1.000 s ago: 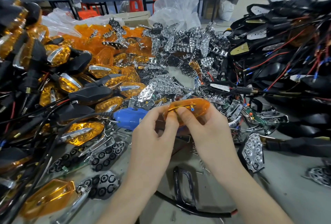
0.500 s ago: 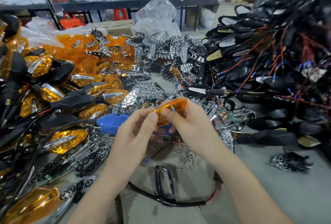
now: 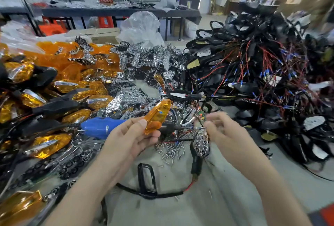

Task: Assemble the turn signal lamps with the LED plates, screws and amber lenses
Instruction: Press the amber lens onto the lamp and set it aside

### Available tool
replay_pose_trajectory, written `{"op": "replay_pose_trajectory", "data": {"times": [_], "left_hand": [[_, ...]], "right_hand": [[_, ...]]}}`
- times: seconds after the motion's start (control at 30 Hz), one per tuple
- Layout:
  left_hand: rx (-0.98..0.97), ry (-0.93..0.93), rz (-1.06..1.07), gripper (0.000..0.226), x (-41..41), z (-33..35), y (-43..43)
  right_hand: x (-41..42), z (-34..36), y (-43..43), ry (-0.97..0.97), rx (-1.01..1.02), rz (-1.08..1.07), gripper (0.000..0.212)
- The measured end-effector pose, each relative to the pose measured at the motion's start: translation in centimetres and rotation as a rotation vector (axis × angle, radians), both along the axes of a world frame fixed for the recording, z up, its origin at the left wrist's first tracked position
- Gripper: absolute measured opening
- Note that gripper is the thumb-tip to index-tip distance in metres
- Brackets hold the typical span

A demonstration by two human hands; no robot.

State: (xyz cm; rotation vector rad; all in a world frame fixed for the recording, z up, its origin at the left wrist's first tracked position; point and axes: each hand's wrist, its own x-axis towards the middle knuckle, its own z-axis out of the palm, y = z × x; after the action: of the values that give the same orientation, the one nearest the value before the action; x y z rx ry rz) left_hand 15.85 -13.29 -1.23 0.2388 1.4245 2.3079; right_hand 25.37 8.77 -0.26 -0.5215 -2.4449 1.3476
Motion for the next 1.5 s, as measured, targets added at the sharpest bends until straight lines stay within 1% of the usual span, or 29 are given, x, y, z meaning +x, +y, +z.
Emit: {"op": "replay_pose_trajectory", "data": {"times": [0.03,0.1,0.17,0.23,0.3,0.37,0.43,0.53,0.63,0.67,0.77,0.87,0.97,1.03,1.13,1.17,1.23,1.27,1.3,1.37,1.4,1.47,1.5], "left_hand": [[0.004,-0.003,0.010,0.051,0.0,0.0,0.0],[0.008,-0.007,0.023,0.053,0.0,0.1,0.0],[0.007,-0.013,0.020,0.053,0.1,0.2,-0.1],[0.007,-0.032,0.007,0.048,0.1,0.2,-0.1],[0.009,-0.052,-0.002,0.044,0.1,0.1,-0.2],[0.000,-0.061,0.006,0.049,0.2,0.2,-0.2],[-0.007,-0.056,0.013,0.053,0.2,0.4,-0.2],[0.009,-0.056,0.021,0.050,0.1,0.4,-0.2],[0.036,-0.047,0.055,0.042,-0.1,0.2,-0.3],[0.039,-0.036,0.068,0.039,-0.1,0.2,-0.3],[0.049,-0.009,0.105,0.039,-0.3,0.2,-0.4],[0.095,0.008,0.165,0.045,-0.7,0.3,-0.6],[0.110,0.041,0.224,0.052,-1.0,0.5,-0.8],[0.123,0.054,0.264,0.055,-1.2,0.5,-1.1],[0.126,0.073,0.317,0.060,-1.6,0.5,-1.7],[0.124,0.084,0.327,0.063,-1.8,0.4,-1.8],[0.127,0.100,0.339,0.064,-2.1,0.4,-2.0],[0.121,0.101,0.346,0.063,-2.2,0.4,-2.0],[0.112,0.099,0.349,0.060,-2.4,0.3,-2.0],[0.093,0.101,0.342,0.050,-2.4,0.3,-1.9],[0.086,0.103,0.338,0.047,-2.5,0.1,-1.9],[0.052,0.123,0.314,0.049,-2.6,-0.2,-1.9],[0.022,0.150,0.295,0.050,-2.6,-0.3,-2.0]], "right_hand": [[0.6,-0.6,0.2,-0.074,0.060,-0.042,0.009],[1.1,-1.5,0.1,-0.228,0.152,-0.052,0.018],[0.9,-2.0,-0.2,-0.293,0.177,-0.060,0.024],[0.3,-2.3,-0.2,-0.297,0.132,-0.060,0.022],[-0.1,-2.6,-0.1,-0.293,0.042,-0.023,0.027],[-0.4,-2.9,0.2,-0.296,-0.080,0.023,0.034],[-0.5,-2.9,0.5,-0.288,-0.161,0.046,0.041],[-0.4,-2.6,0.5,-0.258,-0.218,0.094,0.026],[-0.2,-1.8,0.1,-0.194,-0.427,0.143,0.014],[-0.2,-1.5,-0.1,-0.170,-0.510,0.156,0.013],[-0.8,-0.4,-0.5,-0.073,-0.698,0.241,0.022],[-2.5,0.3,-1.1,0.001,-0.744,0.338,0.029],[-4.7,0.7,-2.2,0.041,-0.848,0.393,0.030],[-6.2,0.7,-2.9,0.081,-0.903,0.399,0.031],[-8.1,0.5,-4.1,0.121,-1.021,0.327,0.035],[-8.4,0.4,-4.6,0.123,-1.083,0.304,0.032],[-8.9,-0.2,-5.1,0.134,-1.161,0.305,0.009],[-9.0,-0.6,-5.2,0.153,-1.171,0.321,0.012],[-9.0,-0.6,-5.3,0.153,-1.185,0.338,0.019],[-8.9,-0.7,-5.3,0.143,-1.227,0.366,0.013],[-8.9,-0.9,-5.2,0.152,-1.257,0.383,0.020],[-8.6,-1.0,-5.2,0.142,-1.299,0.411,0.037],[-8.4,-0.8,-5.2,0.135,-1.309,0.419,0.039]]}}
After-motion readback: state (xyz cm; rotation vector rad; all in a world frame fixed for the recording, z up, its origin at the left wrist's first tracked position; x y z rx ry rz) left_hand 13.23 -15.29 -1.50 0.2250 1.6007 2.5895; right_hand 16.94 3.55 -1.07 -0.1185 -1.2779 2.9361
